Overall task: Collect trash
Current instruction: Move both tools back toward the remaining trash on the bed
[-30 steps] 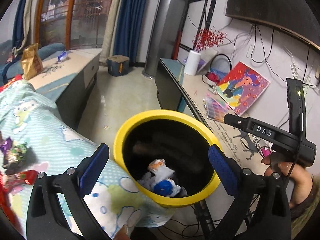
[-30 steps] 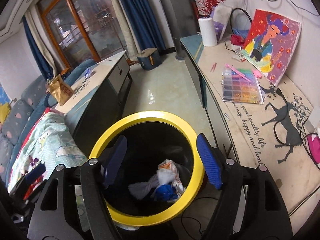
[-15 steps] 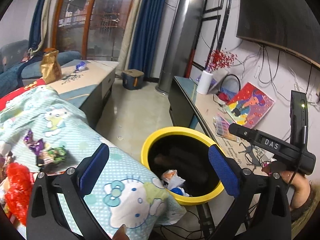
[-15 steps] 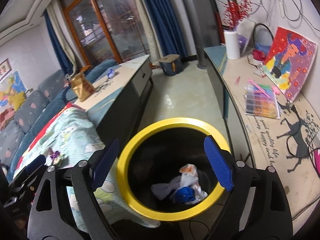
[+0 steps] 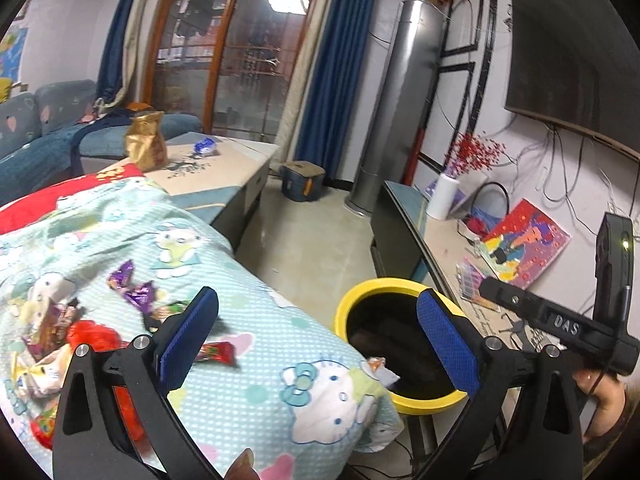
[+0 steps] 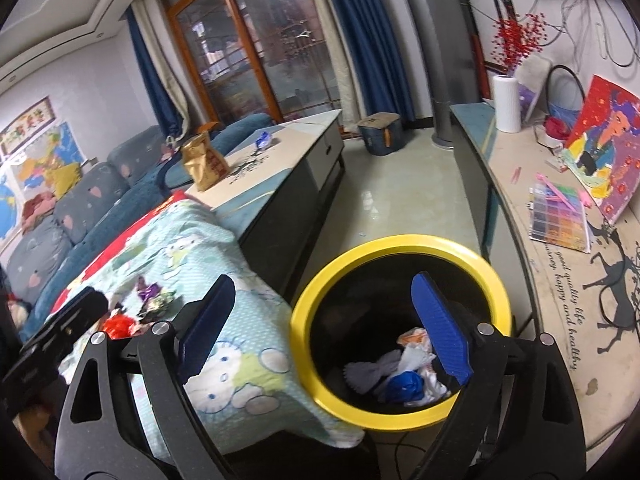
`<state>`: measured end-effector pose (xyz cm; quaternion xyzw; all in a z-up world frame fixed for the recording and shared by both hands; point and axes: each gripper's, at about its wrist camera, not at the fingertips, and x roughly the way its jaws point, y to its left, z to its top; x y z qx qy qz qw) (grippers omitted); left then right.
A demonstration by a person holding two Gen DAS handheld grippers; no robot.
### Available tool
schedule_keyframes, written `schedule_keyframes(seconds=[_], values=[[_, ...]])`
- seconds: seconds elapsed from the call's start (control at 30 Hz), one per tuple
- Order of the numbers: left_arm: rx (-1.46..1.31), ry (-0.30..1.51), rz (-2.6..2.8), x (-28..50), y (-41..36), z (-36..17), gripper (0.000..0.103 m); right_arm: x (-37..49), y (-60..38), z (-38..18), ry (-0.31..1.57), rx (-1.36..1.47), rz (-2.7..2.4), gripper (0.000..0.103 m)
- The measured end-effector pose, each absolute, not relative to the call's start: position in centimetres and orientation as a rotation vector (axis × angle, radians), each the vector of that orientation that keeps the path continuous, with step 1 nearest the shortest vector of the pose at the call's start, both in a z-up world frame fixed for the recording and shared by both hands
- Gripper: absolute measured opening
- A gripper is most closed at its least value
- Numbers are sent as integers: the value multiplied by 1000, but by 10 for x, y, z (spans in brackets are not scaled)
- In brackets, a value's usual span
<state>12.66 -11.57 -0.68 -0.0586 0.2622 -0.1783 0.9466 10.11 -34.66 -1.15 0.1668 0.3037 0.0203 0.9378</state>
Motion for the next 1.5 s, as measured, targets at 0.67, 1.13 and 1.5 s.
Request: schedule_keyframes(seconds=[0.67, 1.13, 1.5], values=[[-181, 494, -183, 113, -36, 0, 97, 93, -274, -5, 638, 267, 227, 82], [-225, 510, -60, 108, 20, -13, 97, 93, -204, -14, 693, 209, 375, 82], [-268, 505, 21, 100, 60, -19, 97, 95, -160, -17, 720, 137, 451, 82]])
